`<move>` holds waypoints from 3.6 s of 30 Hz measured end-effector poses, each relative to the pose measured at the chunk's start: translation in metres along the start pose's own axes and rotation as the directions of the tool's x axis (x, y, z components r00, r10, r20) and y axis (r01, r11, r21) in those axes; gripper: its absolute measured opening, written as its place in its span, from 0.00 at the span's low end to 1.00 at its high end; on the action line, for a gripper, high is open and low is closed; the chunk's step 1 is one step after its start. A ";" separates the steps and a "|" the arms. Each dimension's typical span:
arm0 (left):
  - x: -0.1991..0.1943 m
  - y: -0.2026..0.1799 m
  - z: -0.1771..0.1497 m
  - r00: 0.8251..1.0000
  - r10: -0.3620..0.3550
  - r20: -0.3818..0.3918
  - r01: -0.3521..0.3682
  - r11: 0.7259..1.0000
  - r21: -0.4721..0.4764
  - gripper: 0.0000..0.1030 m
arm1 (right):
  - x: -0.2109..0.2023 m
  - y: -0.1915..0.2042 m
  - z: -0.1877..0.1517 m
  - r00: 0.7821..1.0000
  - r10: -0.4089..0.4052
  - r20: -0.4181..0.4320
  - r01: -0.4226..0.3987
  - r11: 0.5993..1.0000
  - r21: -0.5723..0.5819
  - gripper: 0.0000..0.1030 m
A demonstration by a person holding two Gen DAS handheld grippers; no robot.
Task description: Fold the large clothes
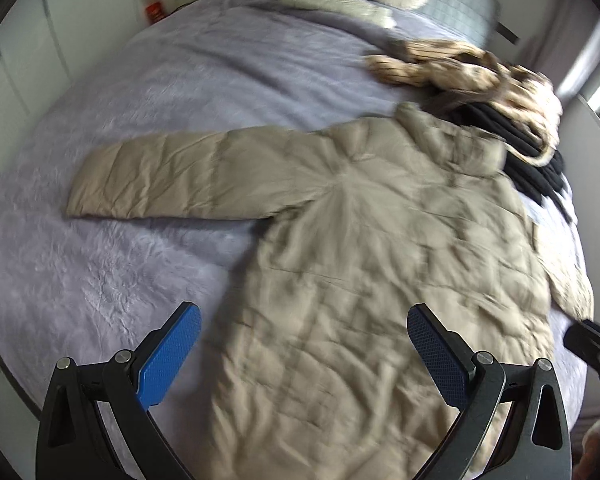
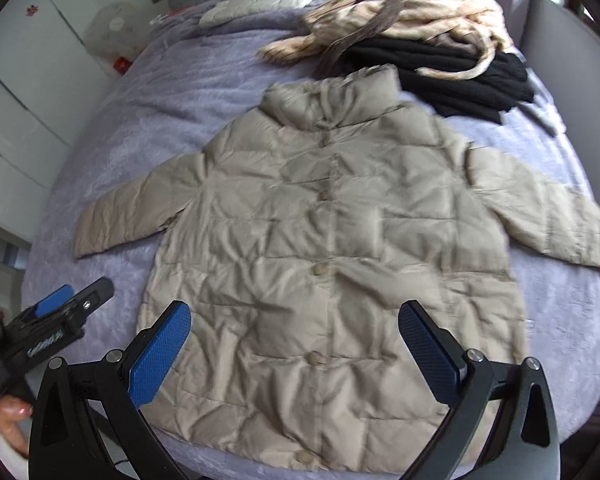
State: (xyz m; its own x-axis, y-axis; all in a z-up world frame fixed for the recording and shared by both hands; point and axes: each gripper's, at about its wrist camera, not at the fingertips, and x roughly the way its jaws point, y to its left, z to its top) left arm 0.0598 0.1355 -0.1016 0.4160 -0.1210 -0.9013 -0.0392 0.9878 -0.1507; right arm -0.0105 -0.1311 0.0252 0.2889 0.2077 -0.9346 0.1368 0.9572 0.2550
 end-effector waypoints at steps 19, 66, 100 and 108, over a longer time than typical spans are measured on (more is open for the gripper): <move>0.173 0.244 0.086 0.992 -0.058 0.114 0.108 0.860 -0.498 1.00 | 0.173 0.115 0.028 0.985 0.101 -0.137 -0.123 0.980 -0.157 1.00; 0.100 -0.156 0.011 0.974 -0.212 0.078 0.131 0.814 0.565 0.90 | 0.130 -0.123 0.053 0.996 0.091 0.005 -0.088 0.953 0.291 0.12; 0.194 0.047 0.165 0.983 -0.182 0.028 0.183 0.978 -0.098 0.12 | 0.188 -0.117 0.080 0.996 0.025 0.083 -0.052 0.939 0.341 0.09; 0.167 0.047 0.164 0.997 -0.028 0.069 0.029 0.999 -0.023 0.13 | 0.168 -0.137 0.068 0.998 -0.007 0.065 -0.018 0.928 0.372 0.52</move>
State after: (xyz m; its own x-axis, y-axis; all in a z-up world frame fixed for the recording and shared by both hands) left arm 0.2770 0.1781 -0.1928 0.4787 -0.1411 -0.8666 -0.0476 0.9814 -0.1861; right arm 0.0839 -0.2414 -0.1496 0.3490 0.1871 -0.9182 0.4746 0.8096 0.3454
